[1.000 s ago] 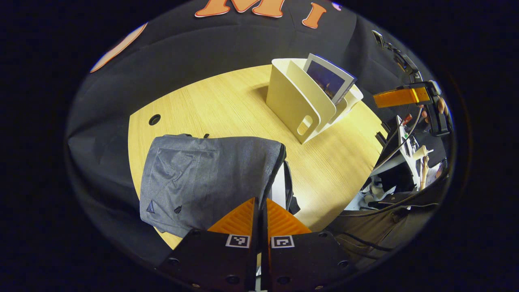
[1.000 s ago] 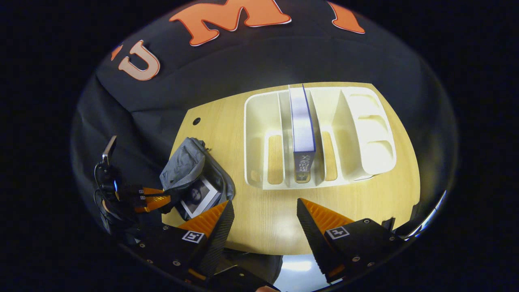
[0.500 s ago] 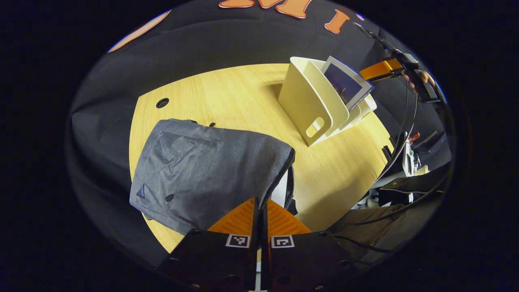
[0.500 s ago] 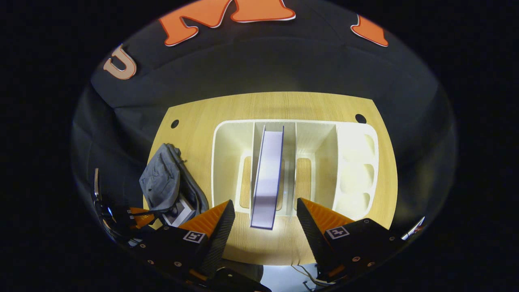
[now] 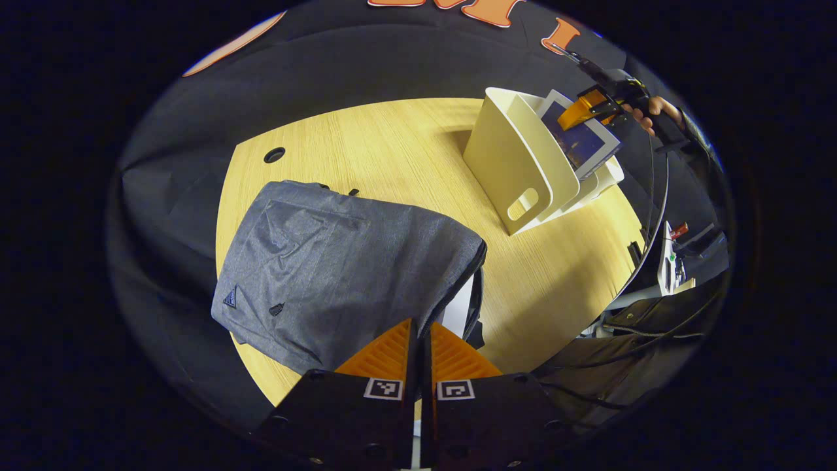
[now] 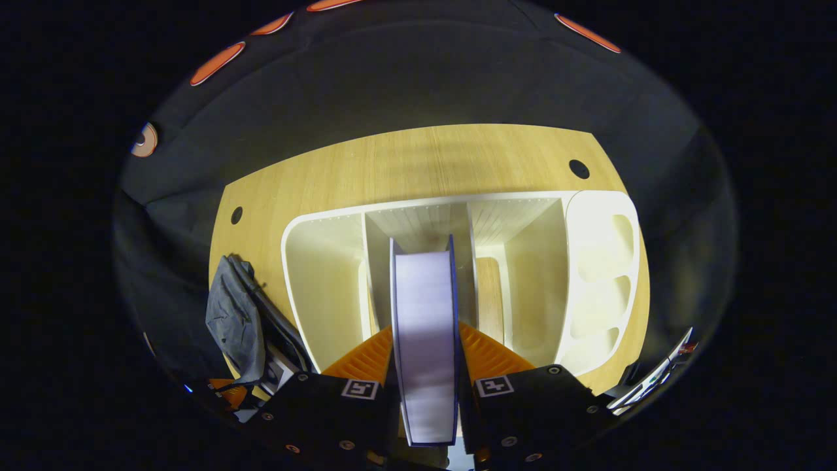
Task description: Open the schoolbag, grab two books from the bookshelf and put them into the schoolbag.
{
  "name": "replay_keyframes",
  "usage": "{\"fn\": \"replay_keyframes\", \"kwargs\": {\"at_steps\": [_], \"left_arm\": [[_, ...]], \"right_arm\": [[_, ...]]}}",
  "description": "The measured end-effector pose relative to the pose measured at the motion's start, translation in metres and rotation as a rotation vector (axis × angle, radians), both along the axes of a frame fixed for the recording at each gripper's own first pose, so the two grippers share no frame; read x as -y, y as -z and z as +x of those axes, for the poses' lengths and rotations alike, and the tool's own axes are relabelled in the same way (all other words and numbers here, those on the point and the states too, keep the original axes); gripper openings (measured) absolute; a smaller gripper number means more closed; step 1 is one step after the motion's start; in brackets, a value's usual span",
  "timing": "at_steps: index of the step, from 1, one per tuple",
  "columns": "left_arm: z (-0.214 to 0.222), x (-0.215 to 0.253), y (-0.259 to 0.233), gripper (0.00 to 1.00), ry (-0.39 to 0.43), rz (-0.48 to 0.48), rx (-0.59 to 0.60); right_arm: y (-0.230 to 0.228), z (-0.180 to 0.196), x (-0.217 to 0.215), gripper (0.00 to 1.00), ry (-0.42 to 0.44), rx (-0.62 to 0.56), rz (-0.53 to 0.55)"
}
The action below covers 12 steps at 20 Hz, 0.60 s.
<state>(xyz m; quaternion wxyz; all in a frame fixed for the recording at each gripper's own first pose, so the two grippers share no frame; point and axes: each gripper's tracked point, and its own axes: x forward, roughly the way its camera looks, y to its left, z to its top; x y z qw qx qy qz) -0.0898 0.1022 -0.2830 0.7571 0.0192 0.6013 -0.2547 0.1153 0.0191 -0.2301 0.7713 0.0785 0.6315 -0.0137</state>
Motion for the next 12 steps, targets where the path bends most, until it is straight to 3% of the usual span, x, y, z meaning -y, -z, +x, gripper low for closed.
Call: {"fn": "replay_keyframes", "kwargs": {"at_steps": [5,12], "left_arm": [[0.001,-0.004,0.000,0.05,0.050,-0.004,0.010],[0.002,-0.005,0.003,0.05,0.152,-0.034,0.022]], "right_arm": [[-0.028,-0.018,0.003,0.37,0.024,0.047,-0.019],[-0.065,-0.092,0.003,0.37,0.141,0.102,0.010]]}}
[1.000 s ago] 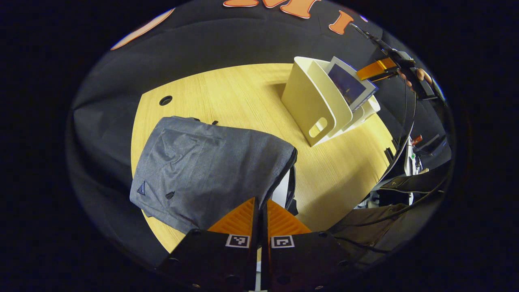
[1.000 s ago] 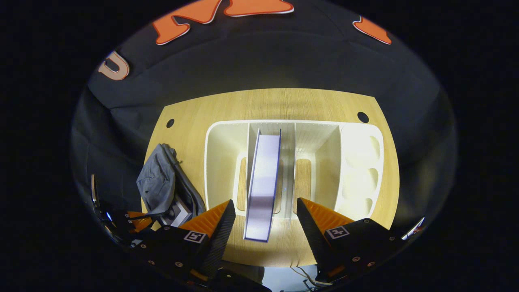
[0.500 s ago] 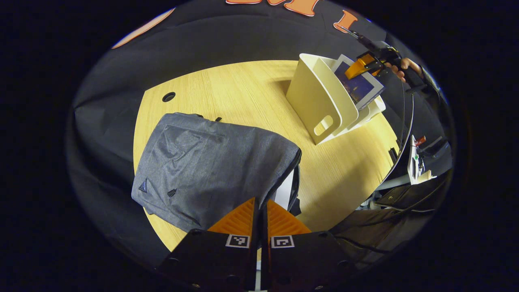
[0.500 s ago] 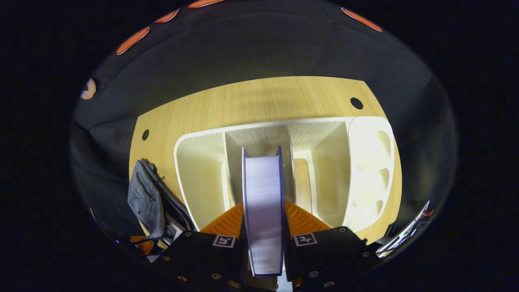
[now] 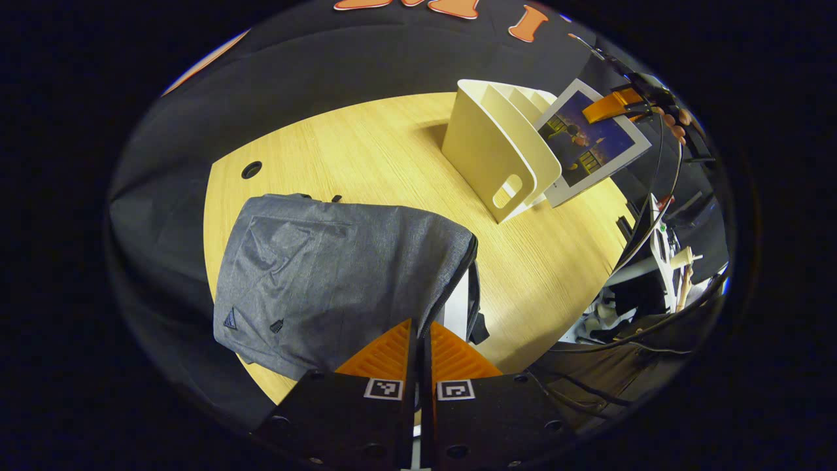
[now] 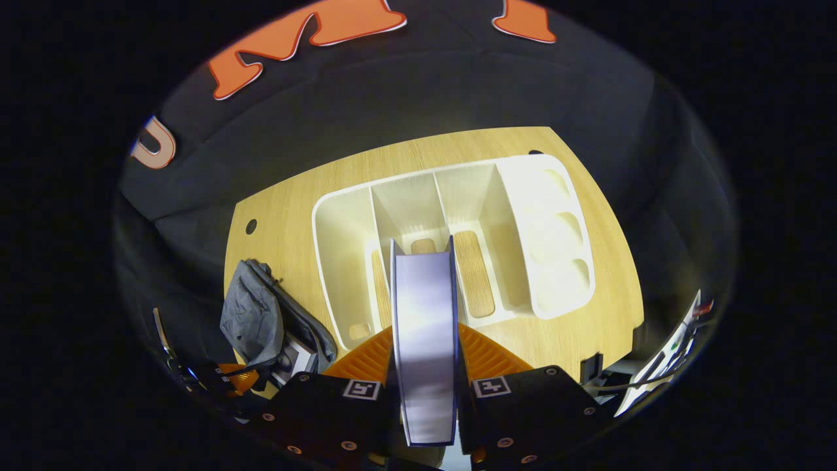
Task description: Open the schoolbag, grab two books from the bookshelf and put them into the schoolbag.
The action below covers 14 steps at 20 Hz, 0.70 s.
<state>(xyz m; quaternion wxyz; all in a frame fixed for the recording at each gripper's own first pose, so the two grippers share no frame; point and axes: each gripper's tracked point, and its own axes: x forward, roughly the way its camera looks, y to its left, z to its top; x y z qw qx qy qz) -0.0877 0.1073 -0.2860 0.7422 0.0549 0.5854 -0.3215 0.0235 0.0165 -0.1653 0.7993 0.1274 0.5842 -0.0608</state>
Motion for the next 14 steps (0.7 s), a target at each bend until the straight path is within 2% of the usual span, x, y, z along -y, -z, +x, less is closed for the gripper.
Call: {"fn": "replay_keyframes", "kwargs": {"at_steps": [4,7,14], "left_arm": [[0.001,-0.001,0.002,0.05,0.080,-0.015,0.010],[0.003,-0.003,0.002,0.05,0.114,-0.023,0.020],[0.017,-0.019,-0.013,0.05,0.170,-0.029,0.085]], "right_arm": [[-0.008,-0.052,-0.004,0.37,0.090,0.010,0.009],[-0.012,-0.078,-0.020,0.37,0.145,0.032,0.040],[-0.022,-0.144,-0.067,0.36,0.261,0.117,0.179]]}}
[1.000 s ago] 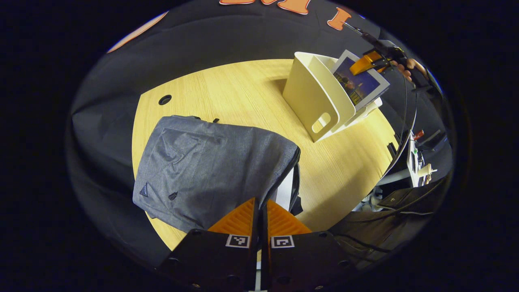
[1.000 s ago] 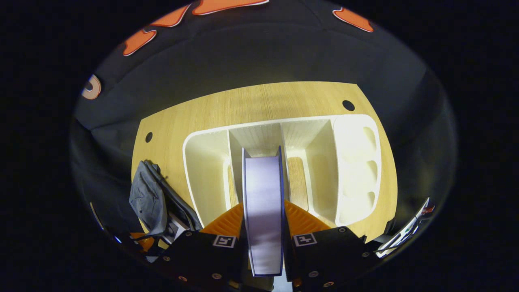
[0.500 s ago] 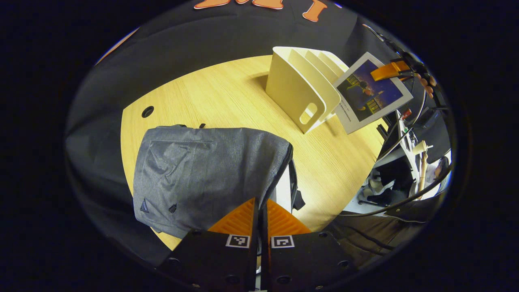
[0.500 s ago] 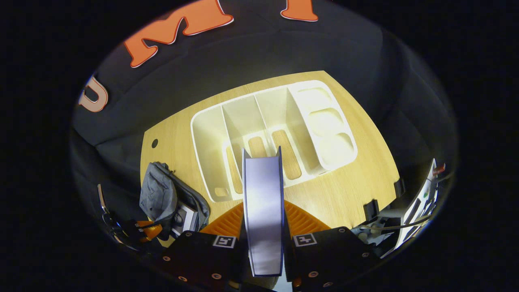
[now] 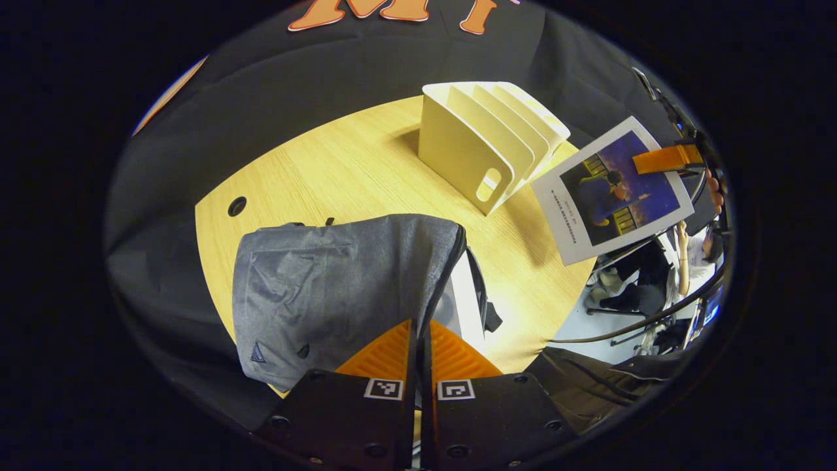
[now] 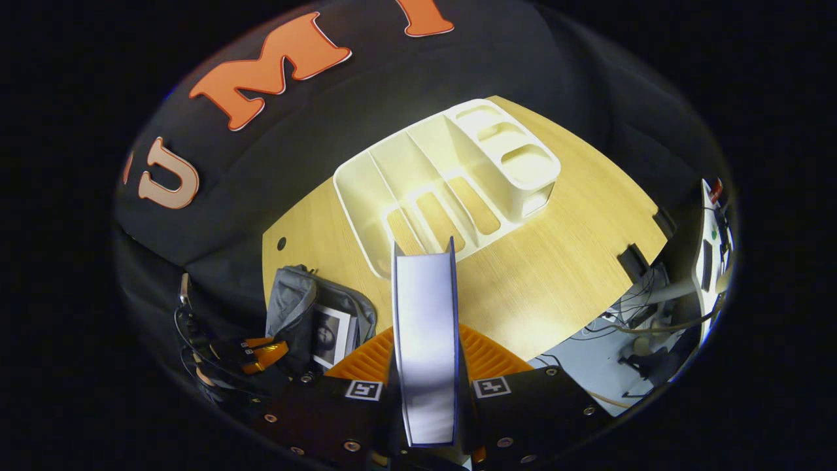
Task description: Open the schoolbag, grab two books from the bookshelf and put them into the schoolbag.
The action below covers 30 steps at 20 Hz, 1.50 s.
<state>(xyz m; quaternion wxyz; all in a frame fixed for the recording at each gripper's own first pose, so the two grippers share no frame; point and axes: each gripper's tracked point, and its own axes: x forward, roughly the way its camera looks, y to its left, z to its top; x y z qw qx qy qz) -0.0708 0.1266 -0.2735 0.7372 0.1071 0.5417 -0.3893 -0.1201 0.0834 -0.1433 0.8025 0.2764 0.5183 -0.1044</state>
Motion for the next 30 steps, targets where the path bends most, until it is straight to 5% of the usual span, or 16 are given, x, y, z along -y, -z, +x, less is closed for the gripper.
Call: {"fn": "replay_keyframes", "kwargs": {"at_steps": [16,30], "left_arm": [[0.052,-0.052,-0.050,0.05,-0.041,-0.006,0.113],[0.055,-0.041,-0.074,0.05,-0.019,-0.079,0.128]], "right_arm": [[-0.008,0.010,-0.113,0.35,0.038,0.225,0.347],[0.070,0.062,-0.225,0.35,0.116,0.287,0.629]]}}
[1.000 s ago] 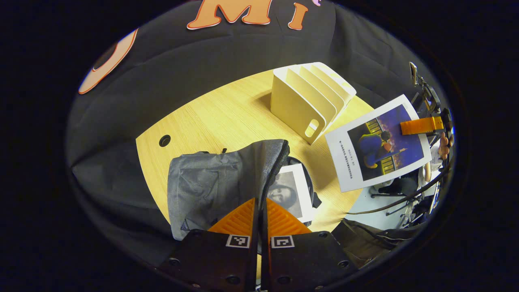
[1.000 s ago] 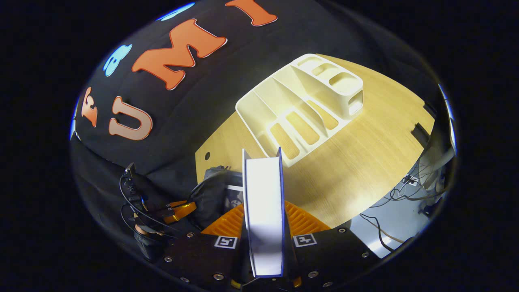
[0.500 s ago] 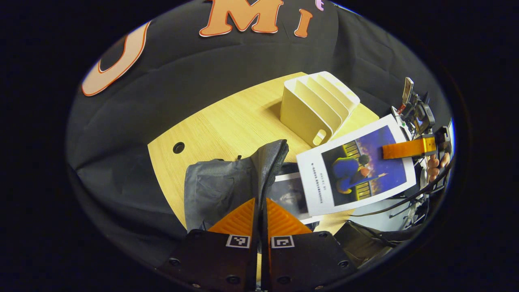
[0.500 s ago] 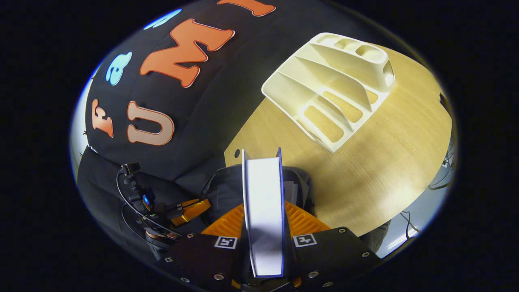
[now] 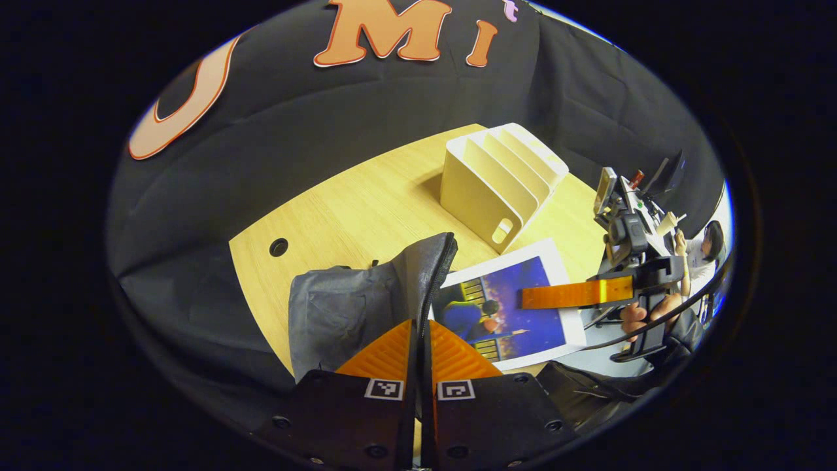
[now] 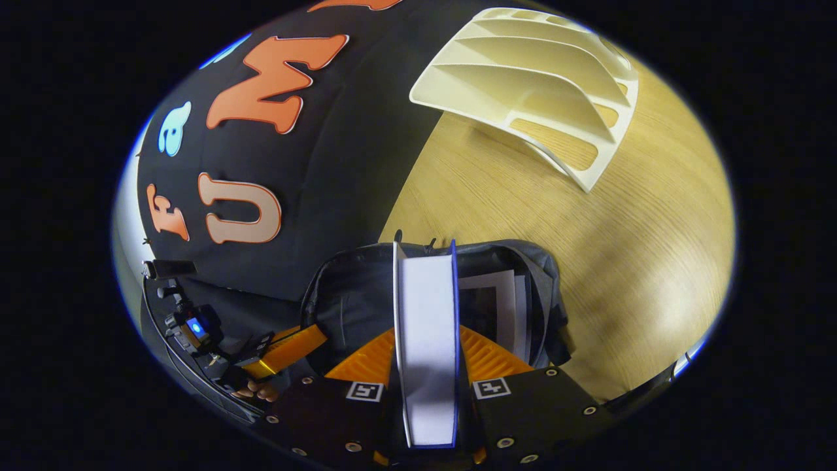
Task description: Open the schoolbag, grab two books from the bookshelf and put them into the schoolbag.
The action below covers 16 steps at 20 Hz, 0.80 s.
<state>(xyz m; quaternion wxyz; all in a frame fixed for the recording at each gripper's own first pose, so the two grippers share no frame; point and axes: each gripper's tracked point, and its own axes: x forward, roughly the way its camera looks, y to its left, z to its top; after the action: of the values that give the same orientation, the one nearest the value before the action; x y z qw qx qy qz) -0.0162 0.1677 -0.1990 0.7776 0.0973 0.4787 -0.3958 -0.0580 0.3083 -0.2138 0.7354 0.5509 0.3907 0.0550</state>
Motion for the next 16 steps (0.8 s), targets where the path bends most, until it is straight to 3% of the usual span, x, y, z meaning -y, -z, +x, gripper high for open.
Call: {"fn": "replay_keyframes", "kwargs": {"at_steps": [2,3,4,9,10,11,14,16], "left_arm": [[-0.003,0.008,-0.005,0.05,0.016,-0.010,0.002],[-0.004,0.012,-0.008,0.05,0.024,-0.015,0.002],[-0.006,0.017,-0.008,0.05,0.030,-0.021,-0.001],[-0.024,0.035,-0.004,0.05,0.055,-0.032,-0.021],[-0.028,0.038,-0.004,0.05,0.059,-0.033,-0.025],[-0.032,0.042,-0.002,0.05,0.058,-0.030,-0.027],[-0.035,0.039,0.001,0.05,0.048,-0.008,-0.019],[-0.033,0.035,0.003,0.05,0.017,-0.014,-0.032]], "right_arm": [[0.008,0.006,-0.012,0.35,0.022,0.010,0.034],[0.010,0.009,-0.017,0.30,0.028,0.016,0.036],[0.017,0.009,-0.024,0.35,0.018,0.008,0.017],[0.033,0.024,-0.050,0.36,-0.013,0.025,0.033],[0.037,0.026,-0.059,0.26,-0.032,0.025,0.038],[0.041,0.028,-0.064,0.37,-0.043,0.029,0.035],[0.055,0.033,-0.086,0.41,-0.103,-0.024,0.021],[0.065,0.025,-0.080,0.53,-0.133,-0.103,-0.034]]}}
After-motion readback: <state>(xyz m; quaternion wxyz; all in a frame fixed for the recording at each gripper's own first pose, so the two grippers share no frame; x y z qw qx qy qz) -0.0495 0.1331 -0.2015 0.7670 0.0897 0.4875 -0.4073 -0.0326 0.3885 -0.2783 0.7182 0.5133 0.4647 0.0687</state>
